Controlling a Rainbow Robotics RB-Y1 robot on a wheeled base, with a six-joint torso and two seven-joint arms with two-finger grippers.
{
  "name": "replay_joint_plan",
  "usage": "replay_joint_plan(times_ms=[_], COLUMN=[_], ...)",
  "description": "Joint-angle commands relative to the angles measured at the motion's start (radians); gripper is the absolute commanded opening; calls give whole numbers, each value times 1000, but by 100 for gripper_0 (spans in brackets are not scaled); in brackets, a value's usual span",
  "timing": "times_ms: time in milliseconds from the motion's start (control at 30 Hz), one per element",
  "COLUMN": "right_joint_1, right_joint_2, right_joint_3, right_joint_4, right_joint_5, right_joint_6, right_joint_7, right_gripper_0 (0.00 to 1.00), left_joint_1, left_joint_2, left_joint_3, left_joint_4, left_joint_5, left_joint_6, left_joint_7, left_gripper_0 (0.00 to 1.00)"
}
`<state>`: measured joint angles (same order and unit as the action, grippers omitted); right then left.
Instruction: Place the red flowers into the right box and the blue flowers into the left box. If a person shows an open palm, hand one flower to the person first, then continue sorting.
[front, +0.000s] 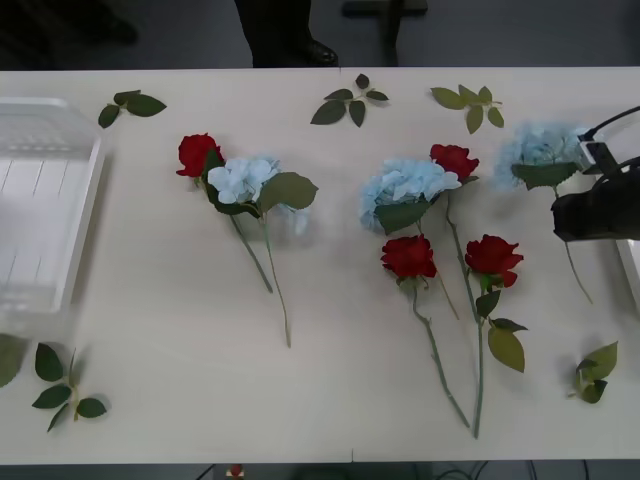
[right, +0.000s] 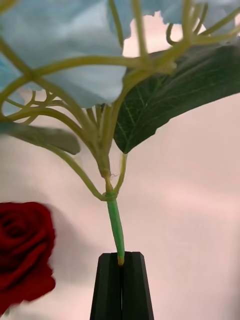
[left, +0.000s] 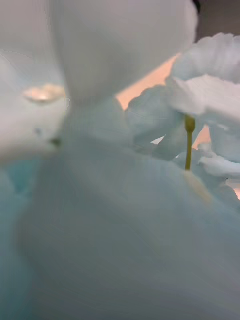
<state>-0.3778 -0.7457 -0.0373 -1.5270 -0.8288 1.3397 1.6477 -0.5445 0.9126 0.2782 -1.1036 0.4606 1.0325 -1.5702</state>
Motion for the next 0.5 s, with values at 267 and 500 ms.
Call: replay_joint_plan(times_ms=[267, 500], right_joint_1=[-13, -50], right_joint_2=[74, 129], right_joint_3=[-104, -53], right_joint_4=[-154, -168], right_joint_5=[-555, -797], right_joint_6=[64, 64], right_joint_7=[215, 264], right_gripper_0=[0, 0], left_joint_1=[8, 9], left_joint_2=[-9, -12], left_joint_3=[-13, -21], left_joint_4=[50, 50], left_joint_5=[-33, -22], left_joint_6=[-61, -60], left_joint_7=[-34, -39], left_gripper_0=[0, 20])
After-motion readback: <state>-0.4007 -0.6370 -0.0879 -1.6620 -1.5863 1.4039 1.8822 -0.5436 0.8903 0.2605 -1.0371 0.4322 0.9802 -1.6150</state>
